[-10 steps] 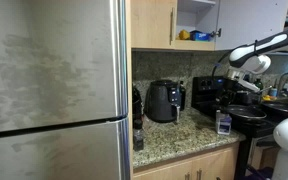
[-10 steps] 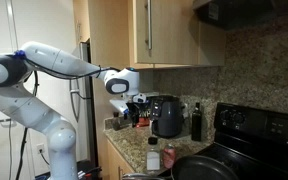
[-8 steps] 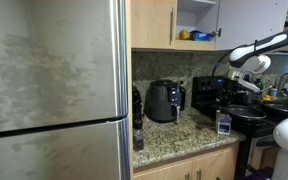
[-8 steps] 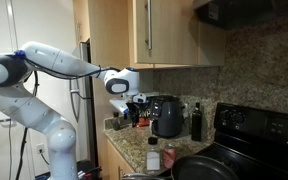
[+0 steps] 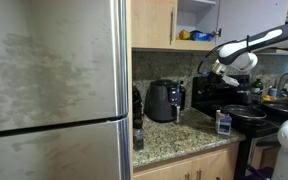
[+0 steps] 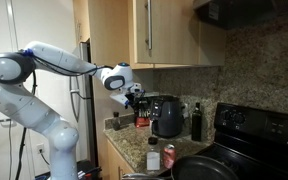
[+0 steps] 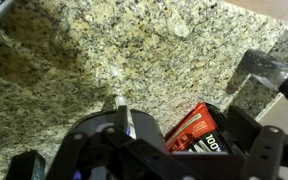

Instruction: Press a button on the air fryer

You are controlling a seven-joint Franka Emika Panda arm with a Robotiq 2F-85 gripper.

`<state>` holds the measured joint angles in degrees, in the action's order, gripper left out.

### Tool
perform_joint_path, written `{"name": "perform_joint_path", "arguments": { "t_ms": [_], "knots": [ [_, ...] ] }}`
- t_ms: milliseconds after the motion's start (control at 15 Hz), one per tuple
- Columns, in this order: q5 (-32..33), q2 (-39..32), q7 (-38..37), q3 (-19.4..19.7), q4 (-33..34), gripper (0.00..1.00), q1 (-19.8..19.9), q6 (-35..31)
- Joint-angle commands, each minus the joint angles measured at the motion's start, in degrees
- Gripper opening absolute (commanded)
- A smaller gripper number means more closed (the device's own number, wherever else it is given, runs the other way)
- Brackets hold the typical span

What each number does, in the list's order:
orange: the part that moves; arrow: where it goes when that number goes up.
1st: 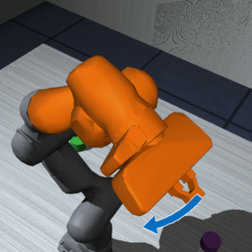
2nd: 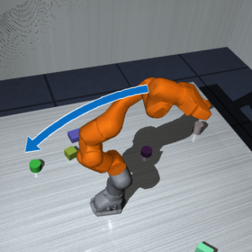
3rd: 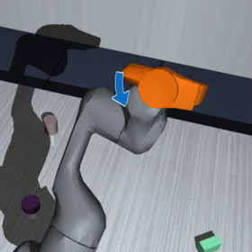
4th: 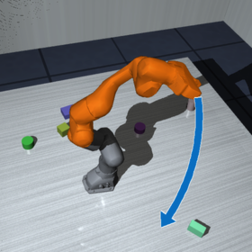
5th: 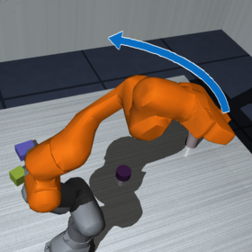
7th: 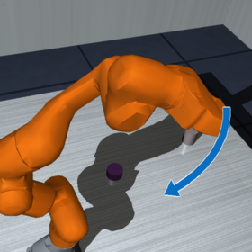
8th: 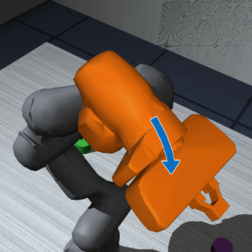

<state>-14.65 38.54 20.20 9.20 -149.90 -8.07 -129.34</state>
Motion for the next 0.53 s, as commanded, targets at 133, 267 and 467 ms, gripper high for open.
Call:
{"name": "perform_joint_path", "arguments": {
  "t_ms": [133, 267, 467],
  "knots": [
    [1.1, -2.1, -0.2, -1.3, -1.8, 1.00, 1.0, -7.7],
    [-1.2, -3.5, 0.1, -1.4, -3.6, 1.00, -1.5, -15.8],
    [-3.4, -6.7, -0.1, -1.9, -5.9, 1.00, -6.1, -28.0]
  ]
}}
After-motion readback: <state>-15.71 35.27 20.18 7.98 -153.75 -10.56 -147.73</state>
